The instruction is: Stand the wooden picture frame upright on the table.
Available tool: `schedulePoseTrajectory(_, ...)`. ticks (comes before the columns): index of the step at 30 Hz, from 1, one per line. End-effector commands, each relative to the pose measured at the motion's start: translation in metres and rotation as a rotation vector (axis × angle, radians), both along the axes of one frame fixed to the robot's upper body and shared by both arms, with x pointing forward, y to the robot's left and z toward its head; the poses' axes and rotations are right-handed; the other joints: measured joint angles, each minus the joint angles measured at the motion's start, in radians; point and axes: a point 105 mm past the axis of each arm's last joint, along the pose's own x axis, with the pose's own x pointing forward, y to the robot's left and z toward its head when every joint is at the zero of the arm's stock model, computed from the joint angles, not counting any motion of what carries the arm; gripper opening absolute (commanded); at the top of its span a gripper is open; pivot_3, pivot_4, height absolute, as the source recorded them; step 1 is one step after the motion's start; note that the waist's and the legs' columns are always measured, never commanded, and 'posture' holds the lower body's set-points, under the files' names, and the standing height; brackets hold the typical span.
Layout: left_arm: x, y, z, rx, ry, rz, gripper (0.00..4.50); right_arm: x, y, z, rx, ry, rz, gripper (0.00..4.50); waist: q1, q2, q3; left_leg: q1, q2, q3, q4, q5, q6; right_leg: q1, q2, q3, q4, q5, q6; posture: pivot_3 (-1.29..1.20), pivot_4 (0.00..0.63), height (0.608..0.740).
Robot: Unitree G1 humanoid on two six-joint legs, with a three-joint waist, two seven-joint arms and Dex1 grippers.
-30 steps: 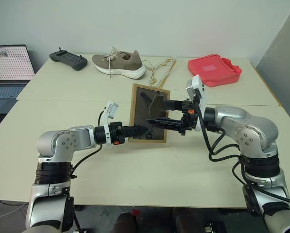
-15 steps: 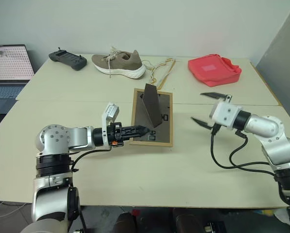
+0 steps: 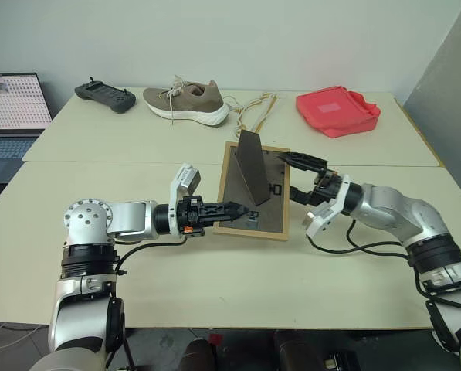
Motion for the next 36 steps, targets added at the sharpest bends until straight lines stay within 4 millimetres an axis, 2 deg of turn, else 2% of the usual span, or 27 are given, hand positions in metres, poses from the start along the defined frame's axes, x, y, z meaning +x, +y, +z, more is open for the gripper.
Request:
schedulePoseTrajectory(1,-0.006,-0.002,0.012,-0.04,-0.05,-0.015,1.27,0.005,-0.005,0.007,0.031,-0.013,-0.007,4.48,0.0,0.0,0.0,0.0,0.0,0.0,0.0,0.0,0.0,0.0,0.0,0.0,0.0,0.0,0.0,0.0,0.15,0.74)
schedulePoseTrajectory(5,-0.008,0.001,0.008,-0.042,-0.037,0.006,1.27,0.006,-0.008,0.013,0.049,-0.017,-0.003,4.48,0.0,0.0,0.0,0.0,0.0,0.001,0.0,0.0,0.0,0.0,-0.001,0.0,0.0,0.0,0.0,0.0,0.15,0.74)
schedulePoseTrajectory(7,-0.01,0.001,0.007,-0.045,-0.033,0.013,1.27,0.003,-0.012,0.013,0.041,-0.027,0.009,4.12,0.0,0.0,0.0,0.0,0.0,0.0,0.0,0.0,0.0,0.0,-0.001,0.0,0.0,0.0,0.0,0.0,0.15,0.74)
schedulePoseTrajectory(8,-0.011,0.001,0.007,-0.047,-0.031,0.014,1.27,0.001,-0.013,0.014,0.045,-0.033,0.015,4.08,0.0,0.0,0.0,0.0,0.0,0.0,0.0,0.0,0.0,0.0,-0.001,0.0,0.0,0.0,0.0,0.0,0.15,0.74)
schedulePoseTrajectory(10,-0.013,0.001,0.006,-0.05,-0.026,0.017,1.27,-0.003,-0.012,0.017,0.052,-0.053,0.037,3.43,0.001,0.0,0.0,0.0,0.0,0.0,0.0,0.0,0.0,0.0,-0.001,0.0,0.0,0.0,0.0,0.0,0.15,0.74)
schedulePoseTrajectory(16,-0.013,-0.002,0.008,-0.07,-0.009,0.017,1.27,-0.016,-0.001,0.02,0.048,-0.094,0.114,2.0,0.004,0.0,0.0,0.0,0.0,0.0,0.0,0.0,0.0,0.0,-0.001,0.0,0.001,0.0,0.0,0.0,0.15,0.74)
schedulePoseTrajectory(19,-0.014,-0.006,0.008,-0.057,-0.012,0.006,1.27,-0.014,0.001,0.021,0.057,-0.089,0.108,1.53,0.004,0.0,0.0,0.0,-0.001,0.0,0.0,0.0,0.0,0.0,-0.001,0.0,0.001,0.0,0.0,0.0,0.15,0.74)
schedulePoseTrajectory(23,-0.01,-0.006,0.004,-0.003,-0.058,0.055,1.27,-0.01,-0.002,0.027,0.092,-0.082,0.084,1.45,0.004,0.0,0.0,0.0,-0.001,0.0,0.0,0.0,0.0,0.0,-0.001,0.0,0.001,0.0,0.0,0.0,0.15,0.74)
schedulePoseTrajectory(25,0.0,-0.002,-0.002,0.04,-0.071,0.128,1.97,-0.005,-0.006,0.023,0.072,-0.056,0.05,1.45,0.004,0.0,0.0,0.0,-0.001,0.0,0.0,0.0,0.0,0.0,-0.001,0.0,0.001,0.0,0.0,0.0,0.15,0.74)
schedulePoseTrajectory(26,0.003,0.002,-0.001,0.031,-0.073,0.146,2.02,-0.004,-0.009,0.02,0.058,-0.044,0.039,1.45,0.004,0.0,0.0,0.0,-0.001,0.0,0.0,0.0,0.0,0.0,-0.001,0.0,0.001,0.0,0.0,0.0,0.15,0.74)
schedulePoseTrajectory(28,0.007,0.011,0.01,0.007,-0.099,0.172,2.54,-0.003,-0.014,0.018,0.049,-0.022,0.022,1.45,0.004,0.0,0.0,0.001,-0.001,0.0,0.0,0.0,0.0,0.0,-0.001,0.0,0.001,0.0,0.0,0.0,0.15,0.74)
schedulePoseTrajectory(29,0.009,0.013,0.013,0.002,-0.112,0.182,2.67,-0.003,-0.015,0.018,0.052,-0.015,0.017,1.45,0.004,0.0,0.0,0.001,-0.001,0.0,0.0,0.0,0.0,0.0,0.0,0.0,0.001,0.0,0.0,0.0,0.15,0.74)
schedulePoseTrajectory(31,0.027,0.021,0.032,-0.004,-0.166,0.27,3.07,-0.003,-0.021,0.016,0.07,0.037,0.007,1.45,0.004,0.0,0.0,0.0,-0.001,0.0,0.0,0.0,0.0,0.0,0.0,0.0,0.001,0.0,0.0,0.0,0.15,0.74)
schedulePoseTrajectory(33,0.034,0.027,0.05,-0.013,-0.232,0.318,3.6,-0.002,-0.026,0.01,0.087,0.105,-0.001,1.45,0.004,0.0,0.0,0.0,-0.001,0.0,0.001,0.0,0.0,0.001,0.0,-0.001,0.001,0.0,0.0,0.0,0.15,0.74)
schedulePoseTrajectory(36,0.032,0.032,0.055,0.003,-0.274,0.335,4.27,0.004,-0.03,0.007,0.16,0.231,-0.027,1.45,0.003,0.0,0.0,0.0,-0.001,0.0,0.001,0.0,0.0,0.001,-0.001,0.0,0.0,0.0,0.0,0.0,0.15,0.74)
